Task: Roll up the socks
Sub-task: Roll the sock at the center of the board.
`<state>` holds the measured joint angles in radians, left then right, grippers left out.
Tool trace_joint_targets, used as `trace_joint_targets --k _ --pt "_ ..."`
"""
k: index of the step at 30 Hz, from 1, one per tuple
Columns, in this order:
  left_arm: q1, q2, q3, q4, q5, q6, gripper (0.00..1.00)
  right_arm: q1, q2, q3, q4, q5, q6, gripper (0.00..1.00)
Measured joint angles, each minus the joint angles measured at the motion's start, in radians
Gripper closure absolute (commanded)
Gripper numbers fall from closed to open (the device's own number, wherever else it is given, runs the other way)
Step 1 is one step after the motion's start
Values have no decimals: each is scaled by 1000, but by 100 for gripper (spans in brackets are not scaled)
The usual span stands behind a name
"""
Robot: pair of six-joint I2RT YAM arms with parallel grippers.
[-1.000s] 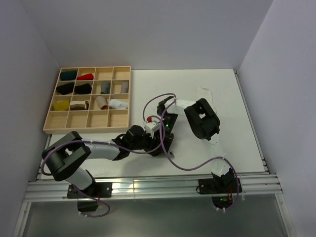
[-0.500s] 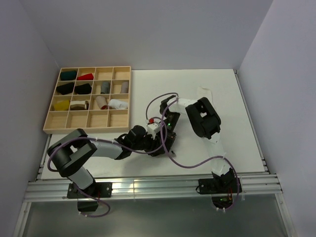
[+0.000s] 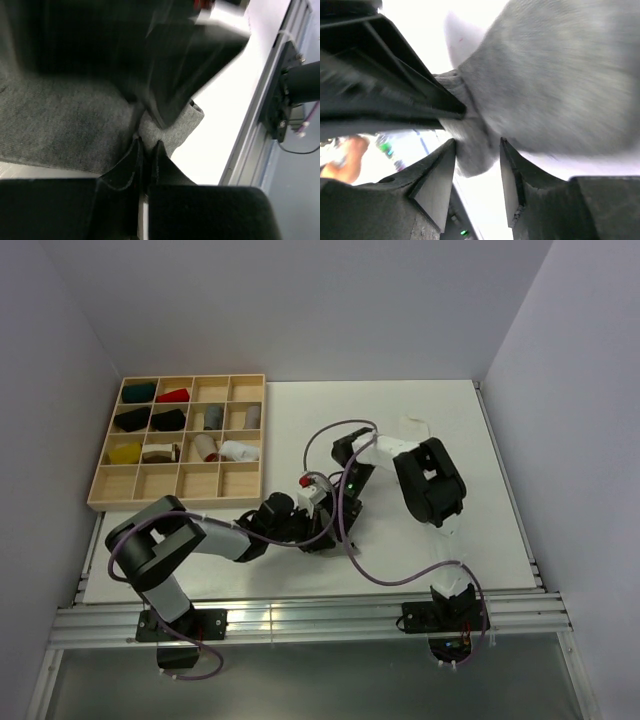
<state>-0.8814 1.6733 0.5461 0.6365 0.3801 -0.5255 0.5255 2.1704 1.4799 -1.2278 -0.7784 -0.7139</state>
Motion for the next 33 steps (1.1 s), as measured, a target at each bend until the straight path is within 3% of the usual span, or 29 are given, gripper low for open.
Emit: trace_joint_targets --k 8,14,22,29,33 --pt "91 46 -35 104 136 -111 100 -175 -171 -53 179 -31 32 50" --pt "167 106 1 93 277 -205 100 -222 -483 -254 360 24 44 48" --pt "239 209 45 100 451 -390 100 -79 -864 -556 571 150 4 42" --pt "254 285 73 120 543 -505 100 189 -959 -751 717 302 -15 35" --pt "254 304 76 123 573 -535 100 265 -958 -781 768 362 -19 31"
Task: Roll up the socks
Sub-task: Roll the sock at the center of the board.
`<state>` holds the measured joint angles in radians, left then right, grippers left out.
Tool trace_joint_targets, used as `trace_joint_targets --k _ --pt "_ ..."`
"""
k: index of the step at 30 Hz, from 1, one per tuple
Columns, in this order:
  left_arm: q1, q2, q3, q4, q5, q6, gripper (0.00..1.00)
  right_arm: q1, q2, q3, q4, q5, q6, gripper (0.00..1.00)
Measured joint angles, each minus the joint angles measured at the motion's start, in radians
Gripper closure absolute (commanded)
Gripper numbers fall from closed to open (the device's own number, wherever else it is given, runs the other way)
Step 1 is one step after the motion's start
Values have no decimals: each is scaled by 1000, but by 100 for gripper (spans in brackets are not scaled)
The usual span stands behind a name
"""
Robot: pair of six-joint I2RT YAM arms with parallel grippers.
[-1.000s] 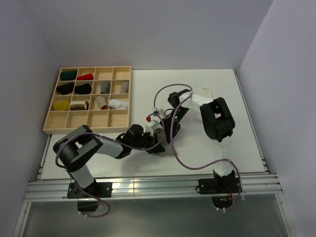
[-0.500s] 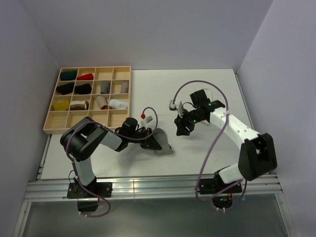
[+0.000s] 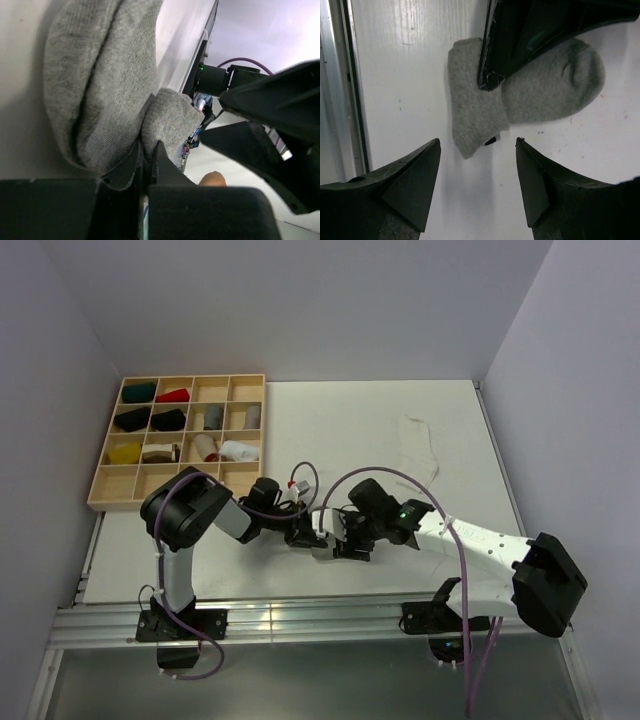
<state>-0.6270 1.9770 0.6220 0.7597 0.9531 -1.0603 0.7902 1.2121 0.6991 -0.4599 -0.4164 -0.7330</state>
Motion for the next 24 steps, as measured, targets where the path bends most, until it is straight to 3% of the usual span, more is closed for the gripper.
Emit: trace_joint_targets --k 10,22,24 --pt "0 8 2 -3 19 -8 100 159 52 -32 114 111 -16 35" --pt "1 24 11 -3 35 -18 99 180 179 -14 162 171 -28 64" --pt "2 24 11 -3 35 -22 94 180 190 -7 160 173 -29 71"
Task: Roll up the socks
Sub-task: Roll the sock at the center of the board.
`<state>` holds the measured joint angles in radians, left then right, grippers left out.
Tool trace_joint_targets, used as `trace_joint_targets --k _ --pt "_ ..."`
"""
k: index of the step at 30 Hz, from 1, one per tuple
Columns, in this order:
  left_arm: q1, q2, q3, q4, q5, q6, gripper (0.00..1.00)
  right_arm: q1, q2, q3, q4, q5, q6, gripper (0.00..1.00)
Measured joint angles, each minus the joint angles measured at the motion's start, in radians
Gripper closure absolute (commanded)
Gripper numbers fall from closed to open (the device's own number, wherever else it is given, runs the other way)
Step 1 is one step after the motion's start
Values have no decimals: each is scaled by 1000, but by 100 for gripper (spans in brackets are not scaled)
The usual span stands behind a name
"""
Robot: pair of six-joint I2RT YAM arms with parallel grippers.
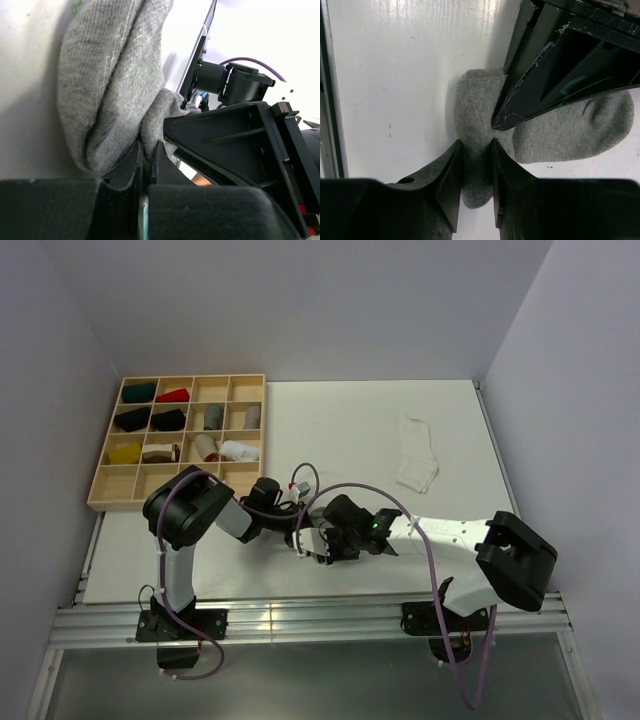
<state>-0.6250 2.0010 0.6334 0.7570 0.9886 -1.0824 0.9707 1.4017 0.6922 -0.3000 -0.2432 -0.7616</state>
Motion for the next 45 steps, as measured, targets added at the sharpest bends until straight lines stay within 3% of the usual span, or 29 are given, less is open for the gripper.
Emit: trace_joint_targets --k 7,12,28,37,41,45 --pt "2 -18 0 -34 -21 8 62 -7 64 82 -85 -15 1 75" --pt "6 -87 2 -118 -81 46 54 -42 108 142 -159 -66 1 76" --pt "137 -440 2 -297 -397 103 55 -130 233 289 -351 -225 -5 76" --pt "300 -813 -171 -286 -574 32 52 -196 410 480 -589 -337 -43 75" --pt "303 -961 -189 -312 -642 76 55 -235 505 577 -693 -383 -48 75" --pt "255 -1140 -211 -333 -746 183 51 -267 602 673 -789 -423 -47 75"
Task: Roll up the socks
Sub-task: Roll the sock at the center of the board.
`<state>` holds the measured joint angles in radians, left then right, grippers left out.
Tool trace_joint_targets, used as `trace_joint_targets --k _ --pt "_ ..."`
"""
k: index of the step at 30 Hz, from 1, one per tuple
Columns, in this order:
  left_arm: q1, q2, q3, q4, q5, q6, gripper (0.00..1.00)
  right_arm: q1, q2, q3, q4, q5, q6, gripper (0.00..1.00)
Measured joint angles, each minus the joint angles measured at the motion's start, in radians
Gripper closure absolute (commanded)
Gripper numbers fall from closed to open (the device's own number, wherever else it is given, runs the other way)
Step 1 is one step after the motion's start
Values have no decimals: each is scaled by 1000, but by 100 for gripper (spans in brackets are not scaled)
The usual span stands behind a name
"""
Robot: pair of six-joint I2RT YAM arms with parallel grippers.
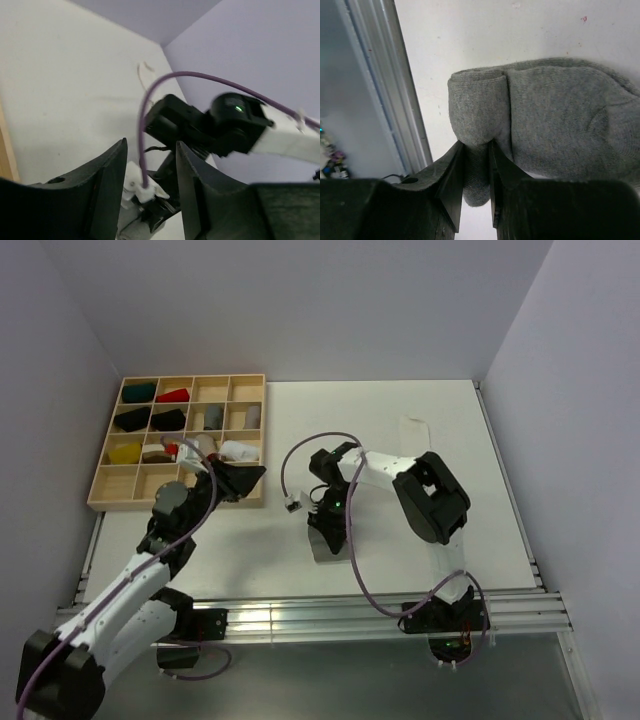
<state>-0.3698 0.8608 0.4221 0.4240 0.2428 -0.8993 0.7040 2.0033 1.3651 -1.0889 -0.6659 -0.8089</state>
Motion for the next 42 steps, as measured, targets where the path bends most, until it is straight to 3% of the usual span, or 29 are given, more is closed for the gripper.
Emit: trace_joint_targets --k 3,6,13,17,29,42 --pt "-97 -147 -58 17 -63 102 47 -18 55 53 -55 -23 4 75" --pt "-213 -178 -68 25 -89 200 47 -30 105 104 -107 -38 12 75" --pt "-459 57 -60 8 -190 368 46 -50 201 200 -203 -62 39 75" --pt "-543 240 -22 0 -196 430 45 -58 224 220 -224 -71 54 75" --pt "-574 553 66 60 -112 496 44 -82 262 247 -259 -100 61 75" --pt "-575 684 85 97 -46 504 43 -95 279 256 -274 -117 61 74"
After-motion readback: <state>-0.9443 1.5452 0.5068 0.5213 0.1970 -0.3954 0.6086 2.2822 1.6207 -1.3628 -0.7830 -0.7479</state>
